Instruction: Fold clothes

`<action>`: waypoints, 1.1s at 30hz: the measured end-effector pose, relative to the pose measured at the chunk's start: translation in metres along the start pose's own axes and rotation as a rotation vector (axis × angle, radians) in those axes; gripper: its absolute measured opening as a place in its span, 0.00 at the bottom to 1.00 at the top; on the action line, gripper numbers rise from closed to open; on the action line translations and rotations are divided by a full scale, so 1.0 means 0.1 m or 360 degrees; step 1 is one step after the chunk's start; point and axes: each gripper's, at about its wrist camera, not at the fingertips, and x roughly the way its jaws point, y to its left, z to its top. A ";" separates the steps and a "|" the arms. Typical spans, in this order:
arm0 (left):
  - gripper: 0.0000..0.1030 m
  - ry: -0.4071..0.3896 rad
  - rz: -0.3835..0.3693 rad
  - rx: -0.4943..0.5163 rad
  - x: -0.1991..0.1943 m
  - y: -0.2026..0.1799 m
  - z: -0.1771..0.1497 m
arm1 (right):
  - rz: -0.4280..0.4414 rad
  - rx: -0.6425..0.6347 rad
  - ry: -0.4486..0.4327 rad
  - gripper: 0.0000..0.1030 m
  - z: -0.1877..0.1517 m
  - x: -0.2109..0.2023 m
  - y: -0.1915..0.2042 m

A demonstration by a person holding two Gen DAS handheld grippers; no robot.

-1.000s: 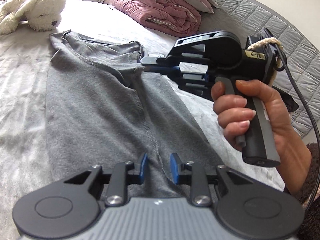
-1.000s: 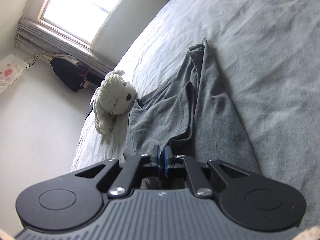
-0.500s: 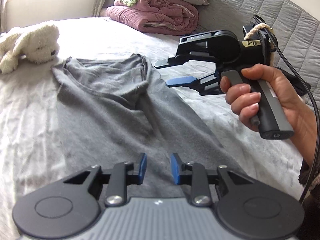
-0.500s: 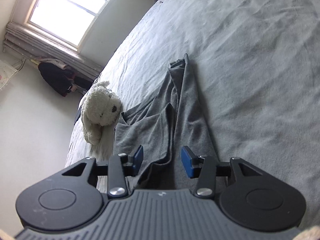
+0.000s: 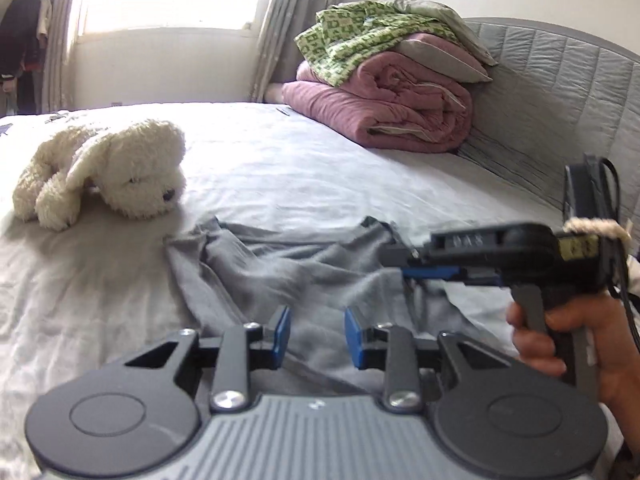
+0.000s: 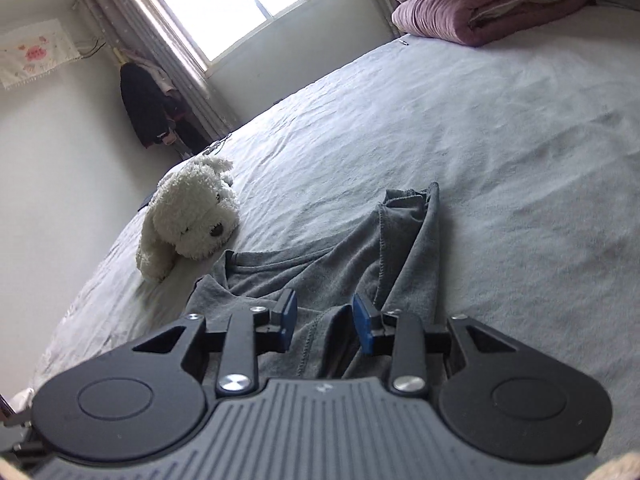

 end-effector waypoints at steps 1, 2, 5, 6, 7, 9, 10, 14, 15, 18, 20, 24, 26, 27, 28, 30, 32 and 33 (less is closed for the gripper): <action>0.30 -0.0004 0.0052 0.0008 0.08 0.07 0.06 | 0.0004 -0.0031 -0.0004 0.35 -0.04 0.03 -0.01; 0.30 -0.0007 0.0104 0.0016 0.16 0.14 0.11 | 0.0009 -0.0059 -0.0012 0.34 -0.09 0.05 -0.02; 0.33 0.0033 0.0236 -0.0050 0.36 0.46 0.22 | 0.0084 -0.0014 -0.0058 0.29 -0.17 0.05 -0.11; 0.35 0.0046 0.0263 -0.0103 0.43 0.59 0.23 | 0.0123 0.0030 -0.0078 0.25 -0.18 0.03 -0.16; 0.40 0.0053 0.0240 -0.0186 0.48 0.71 0.22 | 0.0147 0.0033 -0.0078 0.19 -0.17 0.03 -0.17; 0.43 0.0062 0.0134 -0.0396 0.60 0.96 0.17 | 0.0189 0.0013 -0.0069 0.11 -0.12 0.03 -0.17; 0.44 0.0067 0.0081 -0.0501 0.66 1.08 0.14 | 0.0204 0.0010 -0.0050 0.09 -0.11 0.03 -0.15; 0.42 0.0028 -0.0055 -0.0699 0.78 1.23 0.13 | 0.0192 -0.0047 -0.0048 0.06 -0.10 0.08 -0.03; 0.42 0.0025 -0.0073 -0.0726 0.80 1.24 0.14 | 0.0205 -0.0053 -0.0076 0.06 -0.08 0.05 -0.01; 0.07 0.0003 -0.0095 -0.0754 0.84 1.20 0.13 | 0.0270 -0.0032 -0.0186 0.06 -0.03 -0.07 0.01; 0.06 -0.0038 -0.0100 -0.0767 0.84 1.16 0.10 | 0.0315 0.0014 -0.0262 0.05 0.01 -0.15 -0.04; 0.08 -0.0212 0.0001 -0.0703 0.73 1.05 0.10 | 0.0311 0.0181 -0.0299 0.05 0.05 -0.15 -0.24; 0.27 -0.0245 0.0069 -0.0635 0.69 0.99 0.12 | 0.0290 0.0261 -0.0290 0.05 0.07 -0.12 -0.33; 0.33 -0.0256 0.0083 -0.0605 0.67 0.97 0.13 | 0.0240 0.0281 -0.0245 0.05 0.06 -0.07 -0.36; 0.37 -0.0264 0.0079 -0.0578 0.64 0.95 0.14 | 0.0180 0.0286 -0.0181 0.05 0.05 -0.01 -0.37; 0.37 -0.0272 0.0070 -0.0513 0.58 0.91 0.17 | 0.0101 0.0312 -0.0057 0.05 0.01 0.10 -0.40; 0.37 -0.0265 0.0050 -0.0455 0.52 0.88 0.20 | 0.0146 0.0359 -0.0038 0.14 0.01 0.09 -0.43; 0.37 -0.0258 0.0045 -0.0431 0.48 0.87 0.21 | 0.0172 0.0376 -0.0036 0.15 0.03 0.07 -0.43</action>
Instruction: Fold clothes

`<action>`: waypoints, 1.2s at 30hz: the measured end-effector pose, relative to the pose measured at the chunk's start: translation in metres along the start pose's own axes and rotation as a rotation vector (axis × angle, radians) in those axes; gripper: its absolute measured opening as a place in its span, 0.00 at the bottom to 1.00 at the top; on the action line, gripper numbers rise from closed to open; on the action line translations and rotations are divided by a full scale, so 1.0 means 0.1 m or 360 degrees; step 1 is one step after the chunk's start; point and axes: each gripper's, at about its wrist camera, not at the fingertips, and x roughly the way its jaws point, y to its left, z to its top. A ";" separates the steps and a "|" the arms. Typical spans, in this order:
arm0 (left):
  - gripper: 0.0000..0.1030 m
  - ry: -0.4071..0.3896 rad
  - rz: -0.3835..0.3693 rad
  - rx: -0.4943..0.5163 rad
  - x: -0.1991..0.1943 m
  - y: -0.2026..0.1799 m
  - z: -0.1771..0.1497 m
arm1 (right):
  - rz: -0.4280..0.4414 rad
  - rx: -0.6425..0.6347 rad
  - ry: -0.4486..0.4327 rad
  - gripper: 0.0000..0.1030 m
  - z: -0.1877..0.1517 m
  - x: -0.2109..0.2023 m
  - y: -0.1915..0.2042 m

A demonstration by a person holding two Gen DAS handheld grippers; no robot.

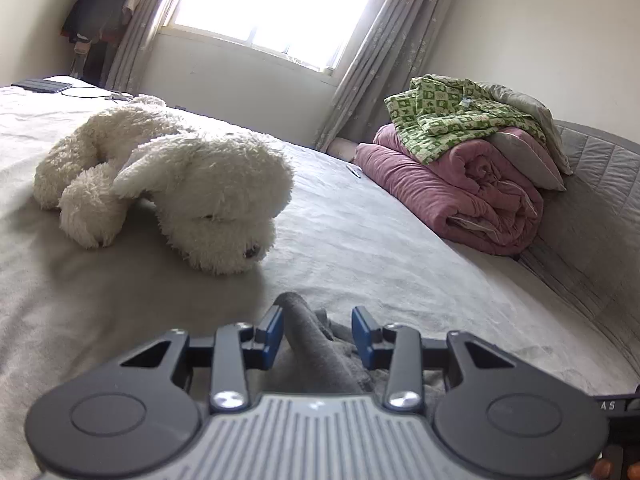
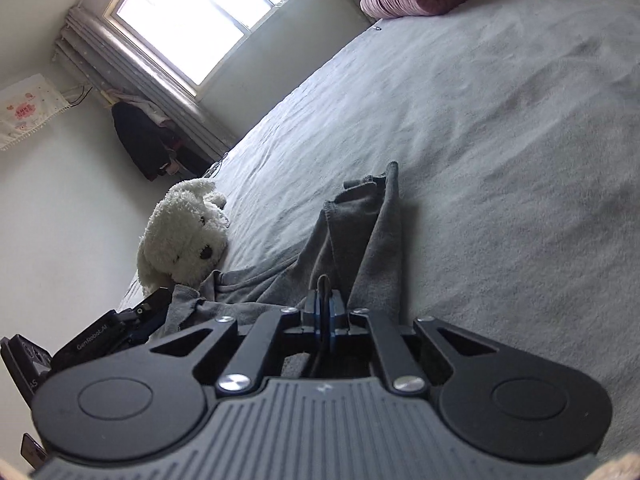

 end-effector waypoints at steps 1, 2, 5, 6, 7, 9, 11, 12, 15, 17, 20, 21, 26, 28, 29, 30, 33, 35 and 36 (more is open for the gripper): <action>0.37 0.0010 -0.0006 0.0016 -0.03 -0.01 0.02 | 0.0026 0.0017 0.0004 0.16 0.02 -0.03 0.00; 0.37 0.0018 -0.0028 0.0028 -0.07 -0.02 0.03 | 0.0040 0.0027 0.0020 0.19 0.03 -0.04 -0.01; 0.37 0.0050 -0.0134 0.0035 -0.14 -0.06 0.06 | 0.0077 0.0041 0.0086 0.40 0.05 -0.07 -0.03; 0.37 0.0068 -0.0168 0.0046 -0.14 -0.10 0.07 | 0.0100 0.0032 0.0103 0.43 0.06 -0.09 -0.03; 0.37 0.0089 -0.0192 0.0064 -0.11 -0.13 0.07 | 0.0124 0.0022 0.0118 0.44 0.08 -0.11 -0.02; 0.37 0.0153 -0.0227 0.0123 0.00 -0.24 0.07 | 0.0116 0.0024 0.0089 0.44 0.10 -0.17 -0.03; 0.39 0.0232 -0.0248 0.0199 0.17 -0.38 0.07 | 0.0133 0.0037 0.0082 0.44 0.12 -0.20 -0.07; 0.40 0.0284 -0.0254 0.0243 0.27 -0.44 0.07 | 0.0155 0.0042 0.0088 0.44 0.13 -0.21 -0.08; 0.41 0.0459 -0.0267 0.0378 0.56 -0.64 0.07 | 0.0186 0.0029 0.0098 0.44 0.13 -0.22 -0.09; 0.39 0.0528 -0.0290 0.0427 0.66 -0.74 0.05 | 0.0198 0.0032 0.0121 0.43 0.12 -0.18 -0.10; 0.39 0.0575 -0.0311 0.0495 0.73 -0.87 0.04 | 0.0203 0.0029 0.0154 0.37 0.10 -0.12 -0.08; 0.39 0.0592 -0.0308 0.0512 0.76 -0.91 0.03 | 0.0200 0.0024 0.0159 0.37 0.09 -0.10 -0.07; 0.31 0.0653 -0.0288 0.0532 0.85 -1.04 -0.06 | 0.0186 -0.0034 0.0141 0.25 0.07 -0.08 -0.01; 0.09 0.0647 -0.0292 0.0538 0.85 -1.09 -0.12 | 0.0204 -0.0036 0.0135 0.16 0.07 -0.09 -0.02; 0.02 0.0632 -0.0270 0.0547 0.84 -1.11 -0.14 | 0.0208 -0.0038 0.0120 0.11 0.07 -0.10 -0.01; 0.02 0.0607 -0.0242 0.0557 0.83 -1.13 -0.17 | 0.0211 -0.0039 0.0101 0.09 0.08 -0.11 -0.01; 0.01 0.0518 -0.0168 0.0549 0.74 -1.16 -0.17 | 0.0221 -0.0043 0.0046 0.08 0.10 -0.14 0.00; 0.00 0.0489 -0.0085 0.0540 0.72 -1.17 -0.17 | 0.0221 -0.0043 0.0018 0.07 0.11 -0.15 0.00; 0.00 0.0494 -0.0050 0.0532 0.72 -1.16 -0.17 | 0.0203 -0.0041 0.0021 0.07 0.12 -0.13 0.00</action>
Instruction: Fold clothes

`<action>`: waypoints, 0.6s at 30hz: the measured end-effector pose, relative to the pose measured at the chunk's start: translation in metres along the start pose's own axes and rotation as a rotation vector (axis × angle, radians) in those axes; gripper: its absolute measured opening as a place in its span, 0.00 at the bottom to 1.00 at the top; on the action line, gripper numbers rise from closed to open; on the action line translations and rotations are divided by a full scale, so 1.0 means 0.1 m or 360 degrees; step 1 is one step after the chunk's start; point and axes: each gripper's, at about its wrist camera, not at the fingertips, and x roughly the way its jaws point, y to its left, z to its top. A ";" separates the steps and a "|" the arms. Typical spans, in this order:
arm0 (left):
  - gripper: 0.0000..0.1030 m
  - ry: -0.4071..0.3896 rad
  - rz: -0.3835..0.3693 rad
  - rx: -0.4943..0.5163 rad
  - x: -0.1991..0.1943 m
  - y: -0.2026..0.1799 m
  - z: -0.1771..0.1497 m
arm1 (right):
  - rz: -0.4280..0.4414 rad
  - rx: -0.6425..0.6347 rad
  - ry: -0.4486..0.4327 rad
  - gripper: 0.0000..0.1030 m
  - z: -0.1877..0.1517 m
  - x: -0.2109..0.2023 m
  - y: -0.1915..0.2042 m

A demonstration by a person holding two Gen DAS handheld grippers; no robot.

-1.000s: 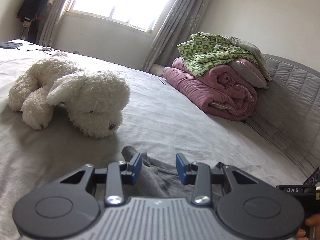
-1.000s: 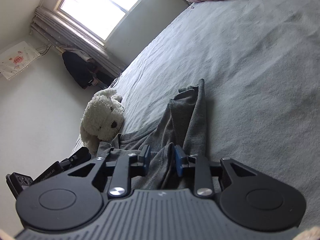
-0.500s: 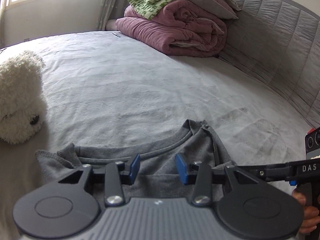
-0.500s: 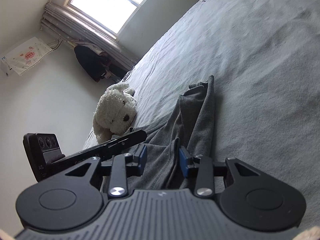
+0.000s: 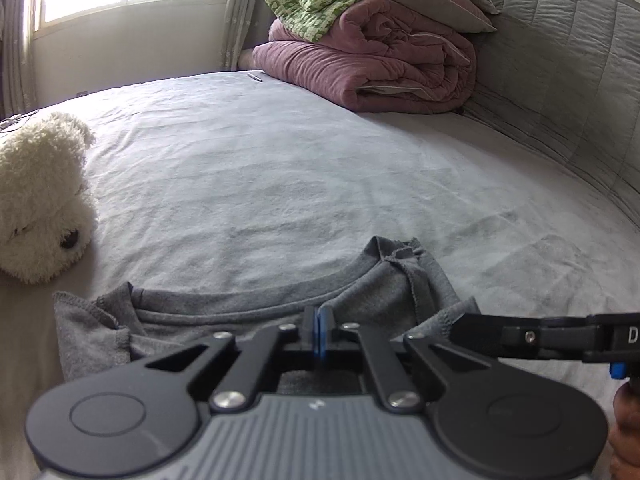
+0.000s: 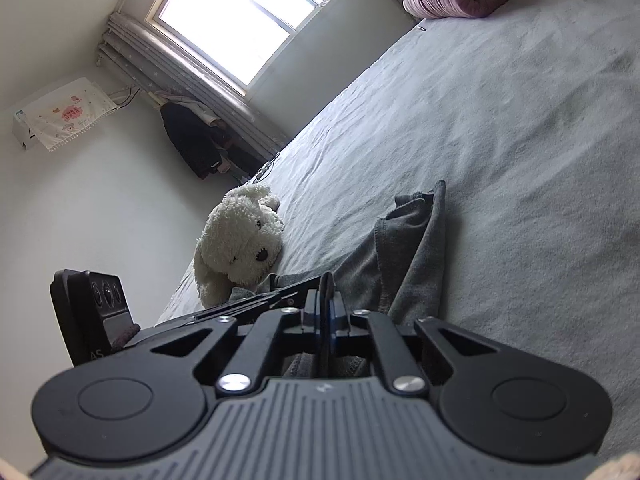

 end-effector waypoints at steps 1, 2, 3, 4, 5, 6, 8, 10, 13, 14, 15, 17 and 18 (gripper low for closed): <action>0.00 0.0023 0.0020 -0.0014 0.01 0.01 0.00 | -0.0022 0.0003 0.0007 0.07 0.00 0.02 -0.01; 0.01 0.0045 0.0040 -0.0031 0.03 0.02 -0.01 | -0.0046 0.0004 0.0016 0.07 0.00 0.04 -0.02; 0.01 0.0065 0.0056 -0.0040 0.04 0.03 -0.01 | -0.0071 0.0000 0.0023 0.07 -0.01 0.05 -0.02; 0.01 0.0078 0.0067 -0.0041 0.05 0.03 -0.01 | -0.0094 -0.0004 0.0030 0.07 -0.01 0.07 -0.02; 0.01 0.0085 0.0078 -0.0043 0.06 0.02 0.00 | -0.0107 -0.0010 0.0033 0.07 -0.02 0.07 -0.03; 0.01 0.0090 0.0084 -0.0042 0.06 0.02 0.01 | -0.0110 -0.0016 0.0031 0.07 -0.02 0.07 -0.02; 0.05 0.0072 0.0077 -0.0035 0.05 0.01 0.01 | -0.0119 -0.0029 0.0028 0.07 -0.02 0.08 -0.02; 0.06 0.0031 0.0062 -0.0046 -0.01 0.03 0.00 | -0.0128 -0.0035 0.0029 0.07 -0.03 0.08 -0.02; 0.06 -0.0040 0.0045 -0.0120 -0.18 0.10 -0.03 | -0.0126 -0.0032 0.0053 0.15 -0.03 0.09 -0.03; 0.07 -0.0052 0.0039 -0.0150 -0.24 0.12 -0.04 | -0.0123 -0.0031 0.0064 0.15 -0.03 0.09 -0.03; 0.08 -0.0059 0.0033 -0.0176 -0.31 0.14 -0.06 | -0.0117 -0.0038 0.0075 0.15 -0.03 0.09 -0.03; 0.17 -0.0056 0.0059 -0.0221 -0.47 0.16 -0.12 | -0.0112 -0.0058 0.0093 0.26 -0.04 0.11 -0.01; 0.20 -0.0052 0.0078 -0.0244 -0.55 0.16 -0.16 | -0.0116 -0.0074 0.0095 0.32 -0.06 0.11 0.00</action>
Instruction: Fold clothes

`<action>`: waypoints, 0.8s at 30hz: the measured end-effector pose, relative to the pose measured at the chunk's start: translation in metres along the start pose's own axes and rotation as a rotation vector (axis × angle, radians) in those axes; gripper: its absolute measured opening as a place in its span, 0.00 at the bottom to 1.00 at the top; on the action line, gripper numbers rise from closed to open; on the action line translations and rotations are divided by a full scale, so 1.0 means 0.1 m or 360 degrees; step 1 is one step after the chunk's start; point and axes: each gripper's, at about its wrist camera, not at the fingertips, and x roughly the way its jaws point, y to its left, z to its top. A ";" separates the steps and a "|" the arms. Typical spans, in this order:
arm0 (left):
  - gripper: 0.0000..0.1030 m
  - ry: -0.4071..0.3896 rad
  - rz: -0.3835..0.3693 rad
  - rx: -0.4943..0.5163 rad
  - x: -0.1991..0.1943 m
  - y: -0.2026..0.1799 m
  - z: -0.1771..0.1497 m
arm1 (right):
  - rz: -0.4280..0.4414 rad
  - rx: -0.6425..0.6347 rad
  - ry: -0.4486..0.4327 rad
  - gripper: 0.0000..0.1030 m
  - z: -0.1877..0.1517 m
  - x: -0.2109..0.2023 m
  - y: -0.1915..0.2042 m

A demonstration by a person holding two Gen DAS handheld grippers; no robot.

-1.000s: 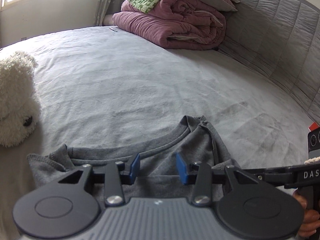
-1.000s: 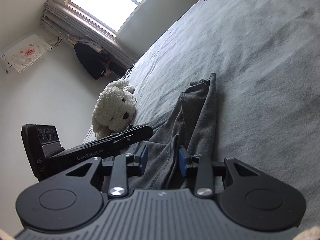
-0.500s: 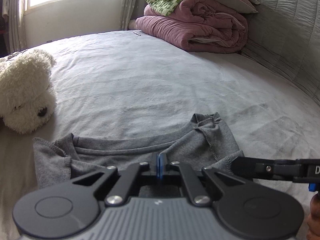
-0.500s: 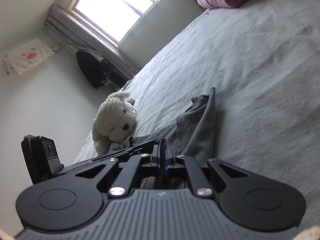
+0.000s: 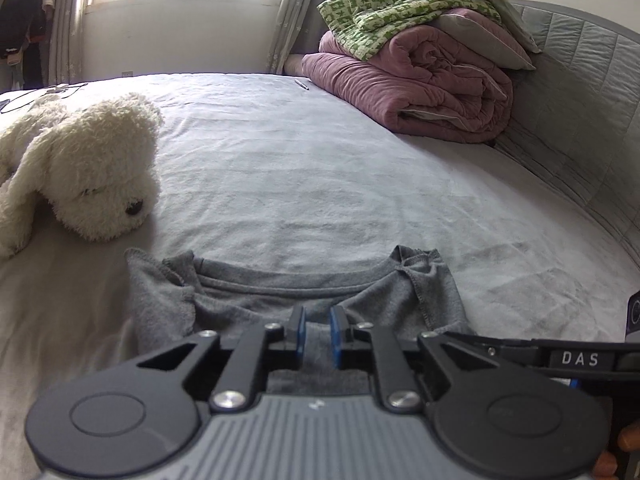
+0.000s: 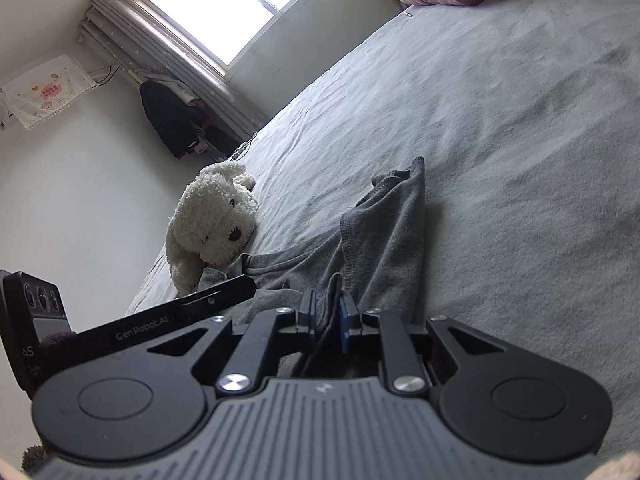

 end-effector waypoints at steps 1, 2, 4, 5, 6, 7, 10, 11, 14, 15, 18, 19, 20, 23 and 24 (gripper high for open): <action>0.25 0.0003 0.0009 -0.0033 -0.09 0.02 -0.04 | -0.0005 -0.0018 0.0001 0.41 -0.01 0.01 0.02; 0.28 0.0005 0.0007 -0.0075 -0.18 0.05 -0.10 | -0.0010 -0.0032 0.0001 0.41 -0.02 0.01 0.03; 0.28 0.0017 0.0004 -0.0149 -0.32 0.10 -0.19 | -0.0023 -0.0018 -0.0004 0.41 -0.05 -0.01 0.05; 0.28 0.0021 0.0010 -0.0181 -0.39 0.13 -0.24 | -0.0024 0.0023 0.0003 0.41 -0.06 -0.03 0.06; 0.28 0.0023 0.0022 -0.0199 -0.46 0.14 -0.30 | -0.0022 0.0073 0.0013 0.41 -0.07 -0.05 0.06; 0.28 0.0020 0.0028 -0.0204 -0.52 0.14 -0.34 | -0.0037 0.0078 0.0026 0.41 -0.07 -0.09 0.09; 0.28 0.0004 0.0028 -0.0219 -0.73 0.13 -0.51 | -0.0082 0.0069 0.0080 0.41 -0.11 -0.20 0.20; 0.28 0.0000 0.0018 -0.0225 -0.80 0.12 -0.56 | -0.0082 0.0079 0.0109 0.41 -0.14 -0.23 0.23; 0.28 -0.0001 0.0021 -0.0226 -0.98 0.11 -0.71 | -0.0073 0.0116 0.0191 0.41 -0.25 -0.34 0.30; 0.28 0.0006 0.0024 -0.0226 -1.03 0.11 -0.77 | -0.0062 0.0137 0.0213 0.41 -0.30 -0.37 0.32; 0.28 0.0031 0.0017 -0.0244 -1.18 0.14 -0.95 | -0.0035 0.0170 0.0277 0.41 -0.45 -0.42 0.38; 0.28 0.0039 0.0015 -0.0250 -1.23 0.15 -1.01 | -0.0031 0.0173 0.0300 0.39 -0.49 -0.42 0.41; 0.28 0.0051 0.0015 -0.0248 -1.28 0.16 -1.07 | -0.0058 0.0150 0.0312 0.31 -0.53 -0.41 0.44; 0.28 0.0084 0.0020 -0.0211 -1.44 0.15 -1.23 | -0.0171 0.0081 0.0331 0.04 -0.61 -0.39 0.55; 0.28 0.0085 0.0016 -0.0201 -1.49 0.15 -1.26 | -0.0186 0.0090 0.0304 0.04 -0.60 -0.43 0.57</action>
